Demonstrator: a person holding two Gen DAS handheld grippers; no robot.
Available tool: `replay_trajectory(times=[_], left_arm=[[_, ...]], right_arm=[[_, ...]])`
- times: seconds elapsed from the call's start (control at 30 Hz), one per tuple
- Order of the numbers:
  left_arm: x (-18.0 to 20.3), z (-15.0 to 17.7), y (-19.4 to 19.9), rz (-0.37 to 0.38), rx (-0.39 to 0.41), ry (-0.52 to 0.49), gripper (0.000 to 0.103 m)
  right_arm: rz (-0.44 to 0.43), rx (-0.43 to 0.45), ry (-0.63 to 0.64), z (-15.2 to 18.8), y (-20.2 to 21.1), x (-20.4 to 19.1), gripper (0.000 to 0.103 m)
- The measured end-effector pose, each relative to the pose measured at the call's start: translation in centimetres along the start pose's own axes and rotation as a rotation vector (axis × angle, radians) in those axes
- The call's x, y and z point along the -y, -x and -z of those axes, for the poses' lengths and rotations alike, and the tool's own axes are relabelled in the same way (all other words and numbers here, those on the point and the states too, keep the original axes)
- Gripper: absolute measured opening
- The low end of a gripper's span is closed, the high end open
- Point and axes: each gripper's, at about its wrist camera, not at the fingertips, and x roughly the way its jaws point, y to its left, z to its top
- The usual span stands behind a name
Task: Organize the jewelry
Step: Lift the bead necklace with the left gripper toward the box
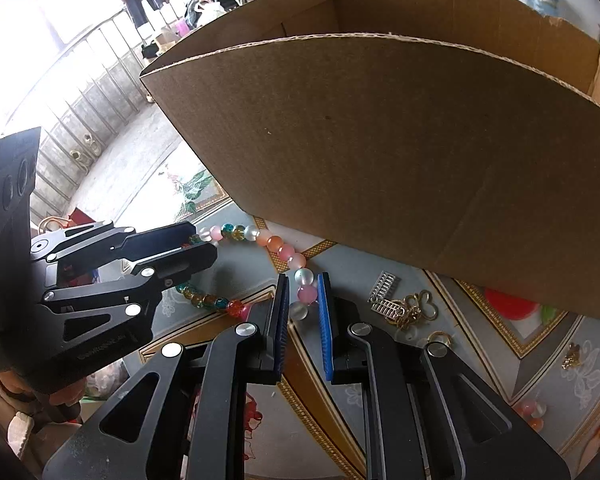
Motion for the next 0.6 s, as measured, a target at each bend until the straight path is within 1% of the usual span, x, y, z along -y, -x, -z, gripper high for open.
replay_trajectory(times=[0.17, 0.27, 0.33, 0.47, 0.6], left_arm=[[0.4, 0.0, -0.2, -0.035, 0.004, -0.025, 0.026], [0.9, 0.1, -0.3, -0.086, 0.014, -0.063, 0.018], [1.1, 0.0, -0.4, -0.090, 0.018, -0.067, 0.010], [1.0, 0.0, -0.4, -0.090, 0.020, -0.062, 0.009], [1.0, 0.0, 0.0, -0.087, 0.028, -0.060, 0.009]], right_arm=[[0.001, 0.004, 0.005, 0.1, 0.1, 0.0, 0.012], [0.004, 0.006, 0.011, 0.1, 0.2, -0.2, 0.012], [0.005, 0.008, 0.012, 0.2, 0.2, -0.3, 0.012], [0.005, 0.013, 0.012, 0.2, 0.2, -0.4, 0.008], [0.011, 0.025, 0.013, 0.2, 0.6, -0.5, 0.008]])
